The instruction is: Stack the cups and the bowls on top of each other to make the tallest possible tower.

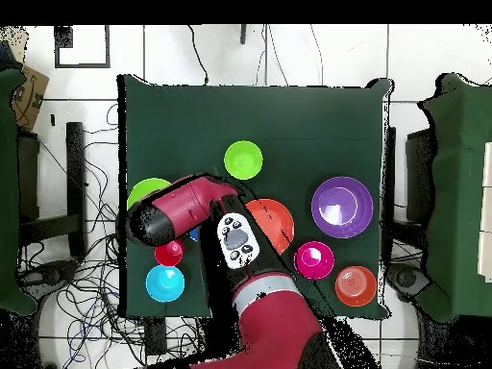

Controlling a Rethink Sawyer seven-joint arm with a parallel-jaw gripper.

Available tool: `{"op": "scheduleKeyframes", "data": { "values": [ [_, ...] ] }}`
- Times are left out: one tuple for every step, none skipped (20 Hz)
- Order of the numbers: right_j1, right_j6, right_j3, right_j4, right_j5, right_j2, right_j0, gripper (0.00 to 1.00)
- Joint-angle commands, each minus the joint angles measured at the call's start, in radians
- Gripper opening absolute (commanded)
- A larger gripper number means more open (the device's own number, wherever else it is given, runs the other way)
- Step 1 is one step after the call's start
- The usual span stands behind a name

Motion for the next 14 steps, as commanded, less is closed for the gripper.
{"op": "scheduleKeyframes", "data": {
  "values": [
    [0.024, 0.002, -0.018, -0.06, 0.005, -0.018, -0.005, 1.0],
    [0.021, 0.004, -0.013, -0.062, 0.002, -0.02, -0.004, 1.0],
    [0.018, 0.006, -0.009, -0.065, 0.001, -0.023, -0.001, 1.0],
    [0.015, 0.008, -0.004, -0.068, -0.001, -0.026, 0.002, 1.0],
    [0.011, 0.01, 0.001, -0.072, -0.005, -0.031, 0.007, 1.0],
    [0.007, 0.011, 0.005, -0.071, -0.002, -0.03, 0.01, 1.0],
    [0.007, 0.006, 0.005, -0.067, 0.009, -0.028, 0.009, 1.0],
    [0.006, 0.001, 0.005, -0.063, 0.02, -0.026, 0.008, 1.0],
    [0.007, -0.005, 0.006, -0.06, 0.025, -0.022, 0.002, 1.0],
    [0.004, -0.005, 0.012, -0.06, 0.022, -0.021, -0.001, 1.0],
    [0.001, -0.005, 0.017, -0.059, 0.018, -0.02, -0.004, 1.0],
    [-0.001, -0.005, 0.023, -0.058, 0.014, -0.019, -0.008, 1.0],
    [-0.003, -0.005, 0.026, -0.059, 0.011, -0.018, -0.009, 1.0],
    [-0.003, -0.004, 0.028, -0.058, 0.013, -0.019, -0.007, 1.0]
  ]
}}
